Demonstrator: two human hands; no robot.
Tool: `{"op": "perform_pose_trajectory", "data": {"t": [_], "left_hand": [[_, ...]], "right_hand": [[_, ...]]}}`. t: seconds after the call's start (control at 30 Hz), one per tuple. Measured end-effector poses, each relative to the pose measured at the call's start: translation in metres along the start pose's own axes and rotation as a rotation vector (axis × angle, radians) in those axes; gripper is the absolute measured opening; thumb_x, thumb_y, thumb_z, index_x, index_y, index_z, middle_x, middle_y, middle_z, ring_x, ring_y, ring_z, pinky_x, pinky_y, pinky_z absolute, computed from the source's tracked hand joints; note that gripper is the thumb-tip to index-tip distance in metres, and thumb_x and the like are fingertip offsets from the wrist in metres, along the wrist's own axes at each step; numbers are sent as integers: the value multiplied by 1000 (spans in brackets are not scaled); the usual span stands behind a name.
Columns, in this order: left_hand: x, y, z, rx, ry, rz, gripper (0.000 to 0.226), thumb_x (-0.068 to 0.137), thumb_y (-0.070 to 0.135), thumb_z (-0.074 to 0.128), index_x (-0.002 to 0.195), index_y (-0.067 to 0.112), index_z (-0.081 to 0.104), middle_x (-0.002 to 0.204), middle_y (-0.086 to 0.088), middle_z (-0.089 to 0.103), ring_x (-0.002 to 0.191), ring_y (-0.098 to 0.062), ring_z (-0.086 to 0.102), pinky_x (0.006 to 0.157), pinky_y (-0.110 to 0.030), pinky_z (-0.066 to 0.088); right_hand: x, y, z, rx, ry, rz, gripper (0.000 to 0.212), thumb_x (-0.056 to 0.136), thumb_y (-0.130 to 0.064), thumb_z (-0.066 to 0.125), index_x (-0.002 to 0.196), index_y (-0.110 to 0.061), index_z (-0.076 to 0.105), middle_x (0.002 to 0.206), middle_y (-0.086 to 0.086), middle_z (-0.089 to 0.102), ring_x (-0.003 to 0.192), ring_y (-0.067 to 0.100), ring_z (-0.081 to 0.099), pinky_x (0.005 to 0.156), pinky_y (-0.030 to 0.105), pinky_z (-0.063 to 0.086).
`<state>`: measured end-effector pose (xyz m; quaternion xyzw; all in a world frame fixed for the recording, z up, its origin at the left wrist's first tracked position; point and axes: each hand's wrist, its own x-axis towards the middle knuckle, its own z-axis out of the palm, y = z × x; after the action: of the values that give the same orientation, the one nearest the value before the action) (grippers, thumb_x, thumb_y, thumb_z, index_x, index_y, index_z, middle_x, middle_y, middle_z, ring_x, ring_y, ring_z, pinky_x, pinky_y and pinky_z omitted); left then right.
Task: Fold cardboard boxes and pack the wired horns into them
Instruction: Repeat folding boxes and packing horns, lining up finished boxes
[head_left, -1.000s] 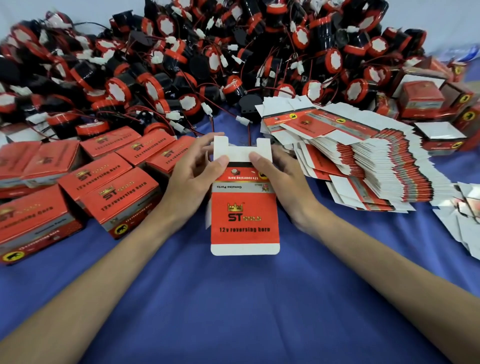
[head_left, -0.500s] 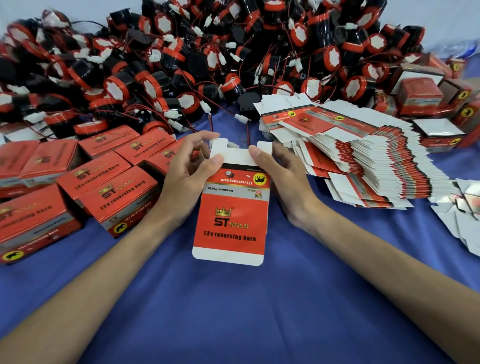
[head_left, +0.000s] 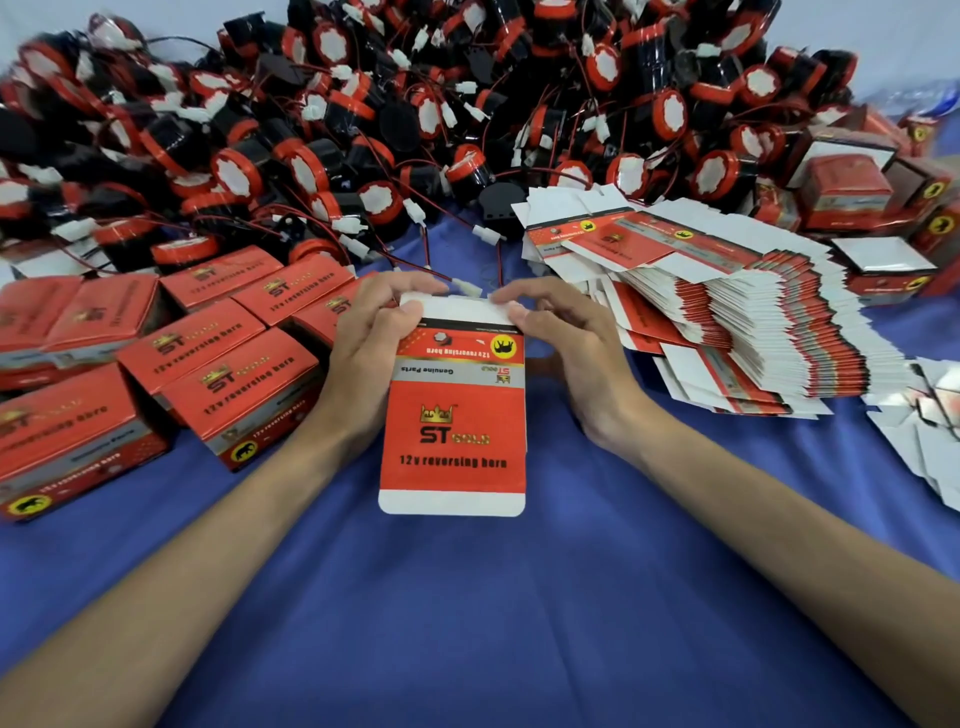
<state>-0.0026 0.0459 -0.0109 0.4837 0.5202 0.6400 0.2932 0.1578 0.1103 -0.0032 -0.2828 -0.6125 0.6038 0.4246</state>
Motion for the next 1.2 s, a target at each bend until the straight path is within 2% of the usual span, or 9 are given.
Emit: {"op": "perform_pose_trajectory", "data": {"t": [0.13, 0.23, 0.33, 0.57, 0.7, 0.8, 1.0, 1.13, 1.2], "left_hand": [[-1, 1, 0, 46, -15, -35, 29, 84, 28, 48, 73, 32, 74, 106, -13, 50, 100, -25, 55, 89, -45, 45], [-2, 4, -1, 36, -1, -28, 43, 78, 40, 54, 80, -2, 67, 99, -5, 46, 93, -19, 55, 88, -48, 44], [-2, 2, 0, 28, -14, -6, 43, 77, 40, 55, 72, -2, 52, 95, -7, 44, 90, -26, 48, 84, -52, 42], [-4, 4, 3, 40, -22, 23, 19, 88, 24, 49, 83, 9, 59, 82, 3, 60, 70, -5, 59, 64, -19, 46], [-3, 2, 4, 60, -17, 31, 25, 87, 21, 46, 79, 6, 64, 88, 2, 62, 80, -8, 60, 72, -22, 48], [-4, 2, 5, 85, 5, 46, 28, 87, 18, 44, 76, 1, 64, 86, 1, 64, 80, -8, 60, 74, -22, 47], [-9, 4, 11, 21, 32, -15, 37, 96, 32, 54, 60, 31, 64, 110, -7, 55, 88, -9, 62, 74, -29, 53], [-2, 4, 21, 52, 70, -117, 27, 100, 1, 43, 79, 18, 42, 99, -7, 49, 79, 6, 57, 67, -4, 43], [-5, 5, 22, 166, -8, -72, 28, 98, 4, 50, 73, 16, 42, 105, 2, 38, 96, 3, 47, 79, -1, 36]], "right_hand": [[-4, 2, 4, -149, 48, -56, 22, 93, -17, 55, 73, -21, 65, 105, 20, 46, 108, 36, 56, 83, 52, 53], [-11, 0, 4, -256, -36, -170, 31, 81, -43, 57, 80, -12, 59, 102, 6, 47, 104, 28, 55, 83, 35, 49], [-11, 1, 6, -386, -55, -213, 20, 79, -44, 60, 78, -25, 58, 107, 5, 49, 106, 11, 51, 87, 22, 44], [-8, 2, 9, -392, 77, -155, 10, 91, -27, 61, 81, -28, 63, 116, 1, 54, 111, 9, 53, 91, 28, 45], [-9, 0, 13, -293, 132, -87, 26, 96, -24, 56, 74, -33, 65, 121, 5, 58, 113, 20, 57, 94, 46, 48], [-12, -3, 15, -300, 137, -152, 32, 98, -19, 53, 72, -36, 61, 117, 16, 61, 107, 25, 62, 80, 36, 54], [-12, -3, 15, -274, 179, -192, 35, 98, -12, 52, 73, -35, 58, 112, 16, 61, 94, 18, 63, 62, 14, 49], [-11, 1, 15, -293, 194, -214, 28, 99, -11, 49, 77, -12, 66, 107, 8, 59, 92, 22, 63, 63, 21, 51], [-10, 4, 12, -303, 191, -223, 29, 100, -9, 46, 86, 0, 69, 107, 9, 62, 91, 21, 63, 65, 29, 52]]}}
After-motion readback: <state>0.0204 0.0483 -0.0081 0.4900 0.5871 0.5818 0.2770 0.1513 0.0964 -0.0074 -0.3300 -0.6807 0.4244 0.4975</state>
